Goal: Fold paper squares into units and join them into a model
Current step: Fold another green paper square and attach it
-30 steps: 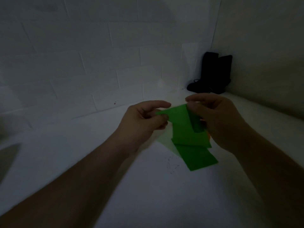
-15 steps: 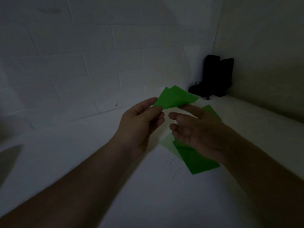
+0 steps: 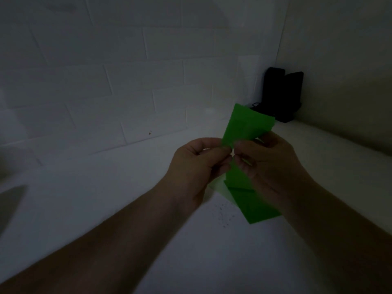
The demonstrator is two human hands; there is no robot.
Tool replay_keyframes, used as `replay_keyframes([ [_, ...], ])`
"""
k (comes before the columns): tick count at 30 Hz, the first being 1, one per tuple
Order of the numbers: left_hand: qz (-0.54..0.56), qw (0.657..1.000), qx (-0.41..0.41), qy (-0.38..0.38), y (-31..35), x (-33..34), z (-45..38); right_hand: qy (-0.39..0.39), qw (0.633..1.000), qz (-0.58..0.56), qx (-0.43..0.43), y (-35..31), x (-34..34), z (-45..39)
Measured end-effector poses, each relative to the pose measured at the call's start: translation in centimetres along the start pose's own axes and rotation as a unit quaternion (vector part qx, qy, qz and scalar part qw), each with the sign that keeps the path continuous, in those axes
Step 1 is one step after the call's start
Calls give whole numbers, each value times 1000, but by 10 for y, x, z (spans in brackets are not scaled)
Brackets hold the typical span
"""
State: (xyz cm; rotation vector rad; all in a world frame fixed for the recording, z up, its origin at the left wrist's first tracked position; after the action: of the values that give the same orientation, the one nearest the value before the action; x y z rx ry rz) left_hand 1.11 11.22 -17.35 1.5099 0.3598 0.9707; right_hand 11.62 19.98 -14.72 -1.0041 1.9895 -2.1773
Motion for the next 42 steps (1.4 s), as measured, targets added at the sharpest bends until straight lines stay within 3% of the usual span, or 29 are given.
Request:
replay_keyframes([
  [5, -94, 994, 55, -10, 7, -1, 2, 25, 999, 37, -10, 0, -10, -8],
  [10, -159, 968, 193, 20, 34, -7, 4, 20, 997, 66, -38, -3, -10, -9],
  [16, -167, 949, 269, 9, 45, -4, 11, -5, 997, 57, -50, -6, -3, -4],
  [24, -132, 958, 255, 6, 45, -2, 12, -9, 998, 50, -39, -4, -4, -6],
  [28, -113, 968, 222, 8, 43, -6, 7, -54, 994, 90, -14, 7, 5, -1],
  [32, -98, 976, 193, 1, 39, -6, 5, -45, 992, 114, -22, 7, 2, -2],
  [38, -93, 979, 171, -59, 35, 4, 7, -33, 994, 106, -13, 3, -5, -7],
  [42, -93, 980, 163, -61, 36, 1, 3, -56, 994, 95, 17, 4, -3, -8],
])
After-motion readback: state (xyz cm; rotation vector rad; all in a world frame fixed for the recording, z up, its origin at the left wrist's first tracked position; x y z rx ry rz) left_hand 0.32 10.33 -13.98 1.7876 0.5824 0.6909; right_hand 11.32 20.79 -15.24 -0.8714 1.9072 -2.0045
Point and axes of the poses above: each hand's wrist, its own z-axis away from the middle knuckle, its own x-axis out of the palm, y = z × x, the point moved 10 cm from there along -z, towards the middle knuckle, and after that the axes turned 13 degrees about y, right-handed, at the moved point
